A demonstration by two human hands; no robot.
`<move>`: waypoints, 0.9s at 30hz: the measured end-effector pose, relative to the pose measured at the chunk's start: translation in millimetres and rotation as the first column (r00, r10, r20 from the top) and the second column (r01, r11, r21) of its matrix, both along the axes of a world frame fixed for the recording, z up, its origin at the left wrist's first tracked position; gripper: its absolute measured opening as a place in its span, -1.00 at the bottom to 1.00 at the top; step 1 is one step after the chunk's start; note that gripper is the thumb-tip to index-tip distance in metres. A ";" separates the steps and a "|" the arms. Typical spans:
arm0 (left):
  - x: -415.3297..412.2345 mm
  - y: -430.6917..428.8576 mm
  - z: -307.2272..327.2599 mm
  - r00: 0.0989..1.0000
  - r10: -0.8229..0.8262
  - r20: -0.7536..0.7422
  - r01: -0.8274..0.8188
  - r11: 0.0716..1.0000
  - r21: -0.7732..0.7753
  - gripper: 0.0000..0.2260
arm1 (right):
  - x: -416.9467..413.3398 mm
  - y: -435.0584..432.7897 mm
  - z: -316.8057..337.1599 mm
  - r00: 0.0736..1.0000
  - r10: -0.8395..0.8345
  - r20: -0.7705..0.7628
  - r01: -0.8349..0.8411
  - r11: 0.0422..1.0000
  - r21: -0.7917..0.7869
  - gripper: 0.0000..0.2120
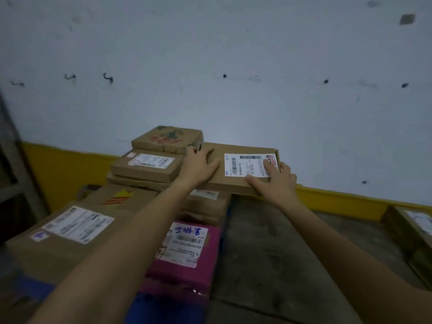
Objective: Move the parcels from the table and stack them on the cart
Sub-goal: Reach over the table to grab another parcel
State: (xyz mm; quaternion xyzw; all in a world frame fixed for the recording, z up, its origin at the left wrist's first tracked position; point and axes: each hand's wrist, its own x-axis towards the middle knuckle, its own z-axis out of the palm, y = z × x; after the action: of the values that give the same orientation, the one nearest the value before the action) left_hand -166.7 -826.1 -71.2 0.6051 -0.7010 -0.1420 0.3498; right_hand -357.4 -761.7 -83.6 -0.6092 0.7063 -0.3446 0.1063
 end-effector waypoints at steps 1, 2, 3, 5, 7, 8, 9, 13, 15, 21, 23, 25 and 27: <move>16.4 -5.9 0.4 1.000 0.009 -0.014 -0.009 1.000 -0.001 -0.53 | 15.1 -7.2 2.6 1.000 0.012 0.005 -0.012 1.000 -0.002 -0.26; 32.6 -12.3 1.4 1.000 0.015 -0.024 -0.015 1.000 -0.002 -0.54 | 30.3 -14.5 5.5 1.000 0.021 0.015 -0.021 1.000 -0.008 -0.26; 49.0 -19.3 1.9 0.999 0.018 -0.030 -0.018 1.000 -0.003 -0.54 | 45.9 -22.0 8.3 0.999 0.030 0.023 -0.030 0.999 -0.012 -0.27; 83.3 -36.0 1.5 1.000 0.020 -0.022 -0.020 1.000 -0.013 -0.54 | 78.9 -37.4 10.3 0.998 0.051 0.021 -0.051 0.999 -0.012 -0.29; 119.5 -54.2 -1.0 1.000 0.029 0.000 -0.029 1.000 -0.010 -0.53 | 113.6 -52.0 7.7 0.998 0.062 0.009 -0.062 0.998 0.001 -0.31; 137.1 -63.2 -2.8 0.999 0.037 0.016 -0.037 0.999 -0.002 -0.52 | 130.4 -59.3 5.3 0.998 0.062 0.001 -0.062 0.998 0.008 -0.31; 154.3 -72.1 -4.8 0.998 0.043 0.035 -0.043 0.999 0.007 -0.51 | 147.0 -67.3 2.5 0.998 0.061 -0.011 -0.061 0.998 0.014 -0.31; 211.5 -103.1 -11.4 0.998 0.020 0.062 -0.022 0.999 0.035 -0.48 | 206.9 -98.1 -4.9 0.999 0.043 0.025 -0.045 0.997 0.064 -0.31; 232.0 -116.2 -12.7 0.998 0.008 0.059 -0.010 0.999 0.046 -0.48 | 229.7 -109.8 -7.6 0.999 0.027 0.029 -0.029 0.997 0.072 -0.32; 265.5 -144.2 -22.3 0.998 -0.038 0.058 0.031 0.992 0.124 -0.46 | 266.6 -126.4 -12.6 0.999 0.000 -0.034 0.005 0.988 0.157 -0.38; 268.1 -150.7 -26.9 0.998 -0.053 0.040 0.046 0.987 0.152 -0.47 | 269.8 -129.0 -12.1 0.998 -0.010 -0.057 0.020 0.984 0.178 -0.42; 268.8 -156.0 -29.4 0.998 -0.069 0.010 0.067 0.985 0.161 -0.48 | 270.4 -131.0 -11.8 0.998 -0.018 -0.055 0.028 0.982 0.189 -0.44; 269.3 -160.9 -30.5 0.997 -0.080 -0.010 0.081 0.982 0.171 -0.47 | 270.7 -133.3 -12.8 0.998 -0.029 -0.058 0.039 0.981 0.192 -0.45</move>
State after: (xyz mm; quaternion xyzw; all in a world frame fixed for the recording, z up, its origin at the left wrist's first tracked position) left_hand 102.6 -986.9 -101.7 0.6038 -0.7095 -0.2170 0.2914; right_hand -86.7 -895.0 -96.3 -0.5930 0.7494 -0.2594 0.1396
